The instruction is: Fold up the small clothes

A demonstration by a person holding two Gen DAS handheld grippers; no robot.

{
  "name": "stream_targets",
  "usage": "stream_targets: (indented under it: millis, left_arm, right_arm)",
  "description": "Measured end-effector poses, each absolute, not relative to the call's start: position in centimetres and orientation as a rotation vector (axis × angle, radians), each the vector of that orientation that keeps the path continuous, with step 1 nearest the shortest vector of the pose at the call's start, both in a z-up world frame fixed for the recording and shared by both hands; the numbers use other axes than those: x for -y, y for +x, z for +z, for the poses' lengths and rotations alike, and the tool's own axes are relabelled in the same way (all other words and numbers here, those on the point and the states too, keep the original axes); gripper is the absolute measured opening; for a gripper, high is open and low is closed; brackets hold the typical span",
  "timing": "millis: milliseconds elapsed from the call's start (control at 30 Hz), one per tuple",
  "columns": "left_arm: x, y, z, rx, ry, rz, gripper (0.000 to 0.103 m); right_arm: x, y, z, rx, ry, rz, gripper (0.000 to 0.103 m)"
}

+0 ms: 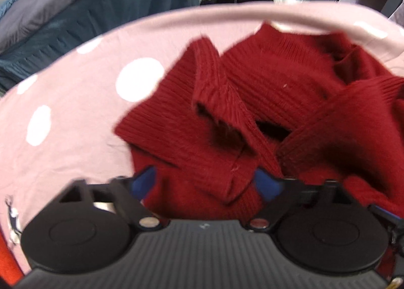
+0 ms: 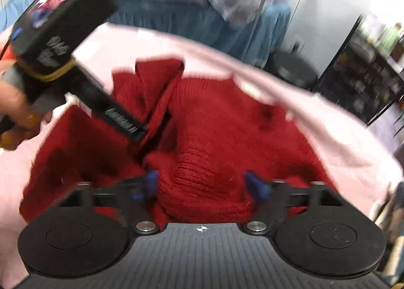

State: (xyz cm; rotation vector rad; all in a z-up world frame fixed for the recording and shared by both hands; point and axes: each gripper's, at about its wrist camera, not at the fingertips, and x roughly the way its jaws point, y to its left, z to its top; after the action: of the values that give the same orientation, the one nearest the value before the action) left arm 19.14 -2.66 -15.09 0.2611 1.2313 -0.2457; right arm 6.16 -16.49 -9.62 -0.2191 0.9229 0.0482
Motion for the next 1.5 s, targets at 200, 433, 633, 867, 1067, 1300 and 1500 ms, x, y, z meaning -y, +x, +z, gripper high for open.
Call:
stream_targets:
  millis: [200,433,633,867,1067,1300,1500]
  left_arm:
    - [1.6,18.8,-13.9,-1.139,0.194,-0.171,0.012]
    - [-9.3,17.4,-11.5,-1.125,0.151,0.135,0.012]
    - [-14.5,14.5,-10.2,-1.113,0.055,0.301,0.015]
    - [-20.3,12.7,-8.0,-1.118,-0.048,0.375,0.025]
    - [-10.2,14.1,-7.6,-1.036,0.089,-0.034,0.1]
    - [1.3,17.7,-14.2,-1.003,0.605,-0.157,0.102]
    - [-2.8,19.4,-15.4,-1.072,0.391,-0.092,0.007]
  right_arm:
    - [18.9,3.4,-5.7,-0.797,-0.165,-0.055,0.031]
    - [21.1,-2.2,-0.6,-0.598,-0.372,-0.33,0.03]
    - [23.9,-4.1,-2.3,-0.725,-0.138,-0.458,0.03]
    - [22.4,-5.5,-1.4,-0.658,-0.287,-0.48,0.037]
    - [22.8,-5.0,-1.7,-0.688,-0.239,-0.471,0.037]
    - [21.8,-6.4,-0.6,-0.673,-0.241,-0.457,0.042]
    - [21.0,-7.8,-0.1,-0.663,-0.195,-0.356,0.047]
